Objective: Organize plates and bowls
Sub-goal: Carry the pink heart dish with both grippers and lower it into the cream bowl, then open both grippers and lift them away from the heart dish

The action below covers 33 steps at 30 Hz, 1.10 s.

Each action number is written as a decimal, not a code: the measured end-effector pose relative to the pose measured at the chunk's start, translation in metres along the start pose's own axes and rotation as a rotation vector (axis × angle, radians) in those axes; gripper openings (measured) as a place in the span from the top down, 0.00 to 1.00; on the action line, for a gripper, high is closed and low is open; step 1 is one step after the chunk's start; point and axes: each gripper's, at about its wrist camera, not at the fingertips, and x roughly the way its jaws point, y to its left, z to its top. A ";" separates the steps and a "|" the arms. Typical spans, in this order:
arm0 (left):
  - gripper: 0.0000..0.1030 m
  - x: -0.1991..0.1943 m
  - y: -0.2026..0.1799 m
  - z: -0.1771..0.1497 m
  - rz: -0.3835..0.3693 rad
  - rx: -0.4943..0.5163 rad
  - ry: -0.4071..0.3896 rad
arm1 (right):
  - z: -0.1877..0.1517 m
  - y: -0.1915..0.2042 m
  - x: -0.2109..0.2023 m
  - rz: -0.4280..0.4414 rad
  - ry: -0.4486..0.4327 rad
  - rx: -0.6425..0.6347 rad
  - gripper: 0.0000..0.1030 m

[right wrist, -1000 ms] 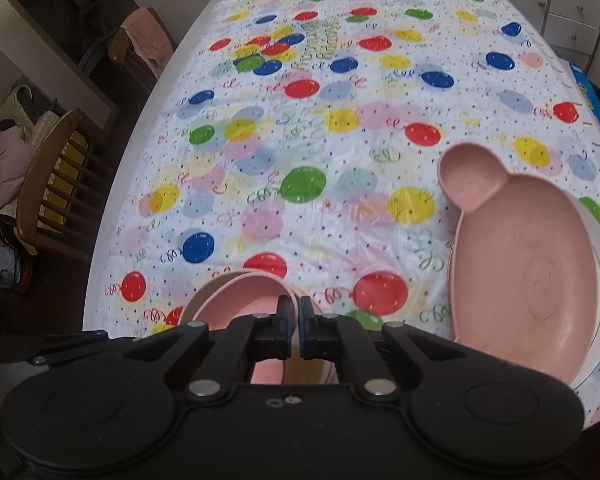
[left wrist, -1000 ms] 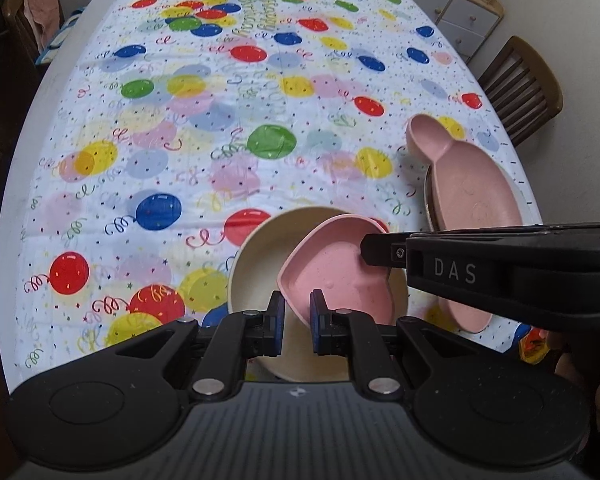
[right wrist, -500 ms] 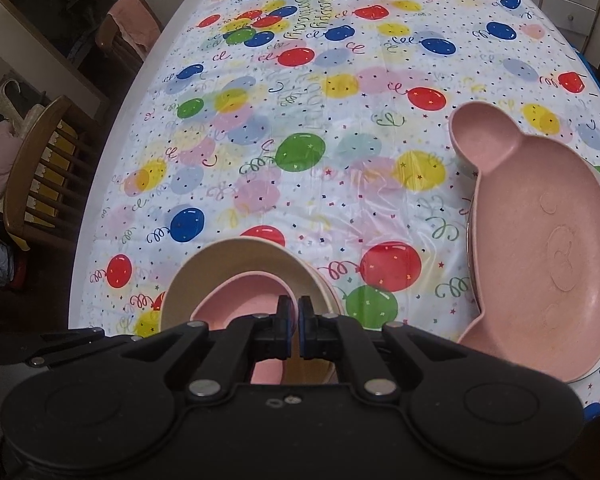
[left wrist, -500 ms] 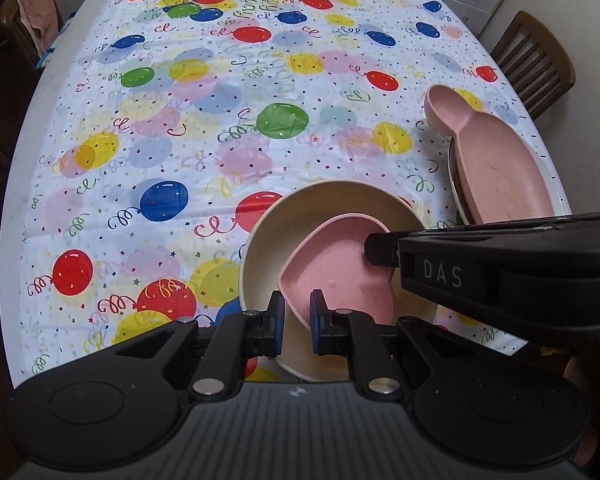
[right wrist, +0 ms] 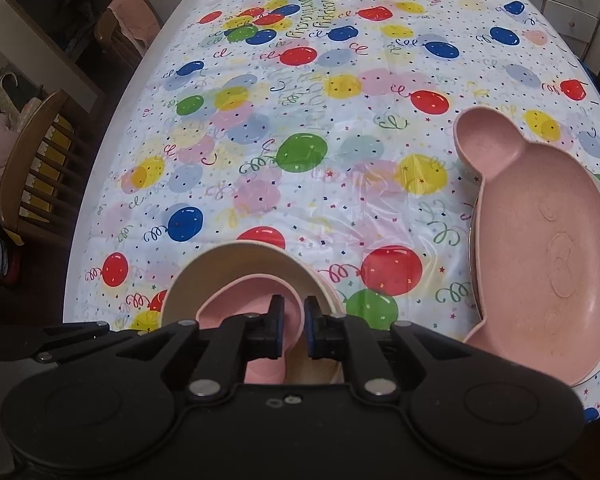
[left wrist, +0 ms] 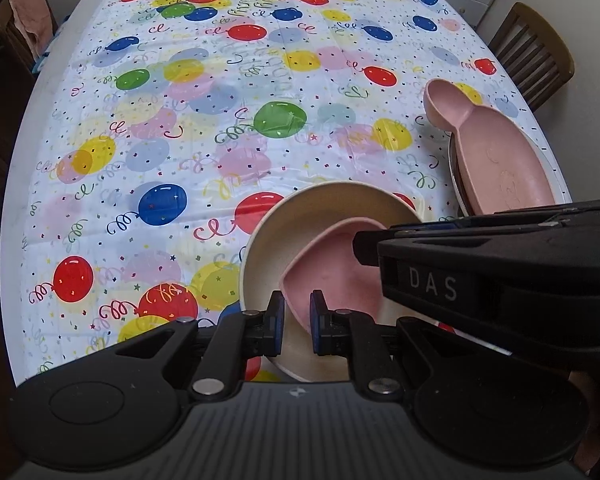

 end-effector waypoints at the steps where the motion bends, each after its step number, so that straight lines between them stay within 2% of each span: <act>1: 0.88 0.000 0.000 0.000 0.000 0.004 0.001 | 0.000 0.001 -0.001 0.001 0.001 -0.004 0.86; 12: 0.87 -0.014 0.006 -0.002 -0.006 0.011 -0.024 | 0.002 0.003 -0.016 0.012 -0.020 -0.021 0.78; 18: 0.80 -0.030 0.007 -0.005 -0.020 0.017 -0.067 | 0.000 0.003 -0.036 0.023 -0.066 -0.038 0.65; 21: 0.69 -0.037 0.008 -0.007 -0.015 0.021 -0.092 | -0.003 0.001 -0.045 0.031 -0.081 -0.042 0.61; 23: 0.47 -0.042 0.009 -0.008 -0.010 0.020 -0.113 | -0.005 0.000 -0.052 0.028 -0.096 -0.049 0.58; 24: 0.43 -0.046 0.009 -0.008 -0.009 0.020 -0.126 | -0.006 -0.001 -0.054 0.029 -0.101 -0.049 0.57; 30: 0.42 -0.058 0.010 -0.011 -0.008 0.019 -0.164 | -0.013 -0.007 -0.071 0.031 -0.139 -0.048 0.48; 33: 0.38 -0.062 0.012 -0.013 -0.008 0.013 -0.175 | -0.017 -0.008 -0.080 0.037 -0.163 -0.056 0.38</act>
